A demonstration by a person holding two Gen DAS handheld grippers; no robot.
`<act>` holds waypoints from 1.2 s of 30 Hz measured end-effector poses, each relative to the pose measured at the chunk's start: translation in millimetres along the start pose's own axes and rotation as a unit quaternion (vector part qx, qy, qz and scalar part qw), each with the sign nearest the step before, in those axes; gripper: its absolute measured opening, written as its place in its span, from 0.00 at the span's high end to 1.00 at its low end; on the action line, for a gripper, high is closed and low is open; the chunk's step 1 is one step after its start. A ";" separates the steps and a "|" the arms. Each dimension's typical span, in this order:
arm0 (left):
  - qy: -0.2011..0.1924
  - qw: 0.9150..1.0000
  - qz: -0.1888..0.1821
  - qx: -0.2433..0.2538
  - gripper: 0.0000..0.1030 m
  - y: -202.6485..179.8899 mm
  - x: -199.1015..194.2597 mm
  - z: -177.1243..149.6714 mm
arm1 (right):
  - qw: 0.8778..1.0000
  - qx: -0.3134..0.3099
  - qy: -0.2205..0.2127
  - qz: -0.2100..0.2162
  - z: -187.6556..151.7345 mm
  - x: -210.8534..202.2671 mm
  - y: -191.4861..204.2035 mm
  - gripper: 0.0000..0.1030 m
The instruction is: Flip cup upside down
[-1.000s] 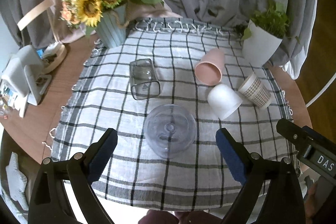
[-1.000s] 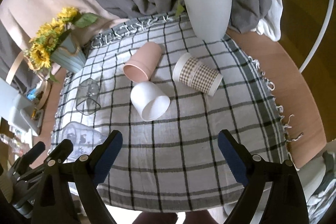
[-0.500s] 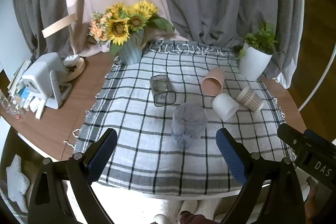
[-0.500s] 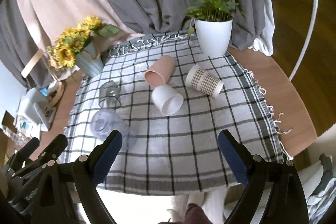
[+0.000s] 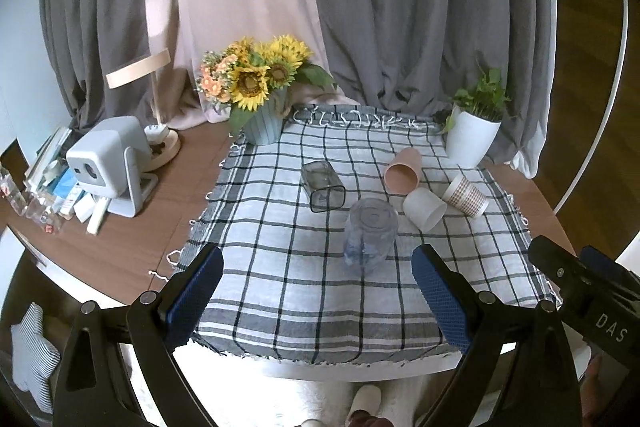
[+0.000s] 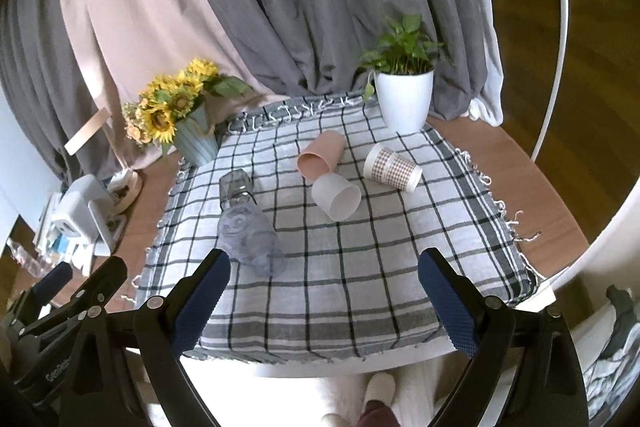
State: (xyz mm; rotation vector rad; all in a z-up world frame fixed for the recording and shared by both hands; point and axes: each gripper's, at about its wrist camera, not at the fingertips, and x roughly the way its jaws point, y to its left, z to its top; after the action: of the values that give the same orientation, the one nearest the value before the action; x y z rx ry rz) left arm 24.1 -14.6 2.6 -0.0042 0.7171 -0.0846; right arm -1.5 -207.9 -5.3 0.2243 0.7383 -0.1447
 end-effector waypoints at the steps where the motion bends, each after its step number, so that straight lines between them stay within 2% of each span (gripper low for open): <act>1: -0.001 1.000 -0.002 -0.002 0.06 1.9 -2.5 -1.1 | 1.000 -0.001 -0.003 -0.001 -1.7 -2.9 1.7 0.08; 14: -0.021 1.000 -0.003 0.003 0.06 10.3 -24.1 -6.1 | 1.000 0.003 -0.021 -0.001 -15.5 -28.3 9.8 0.07; 36: -0.022 1.000 -0.004 0.003 0.06 10.1 -27.0 -7.8 | 1.000 -0.003 -0.027 0.000 -18.1 -38.6 12.9 0.07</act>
State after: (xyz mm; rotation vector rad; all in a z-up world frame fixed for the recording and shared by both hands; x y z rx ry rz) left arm -0.6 -2.2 14.1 -0.0042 0.6720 -0.0941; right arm -38.8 -188.8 9.9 0.2137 0.6842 -0.1478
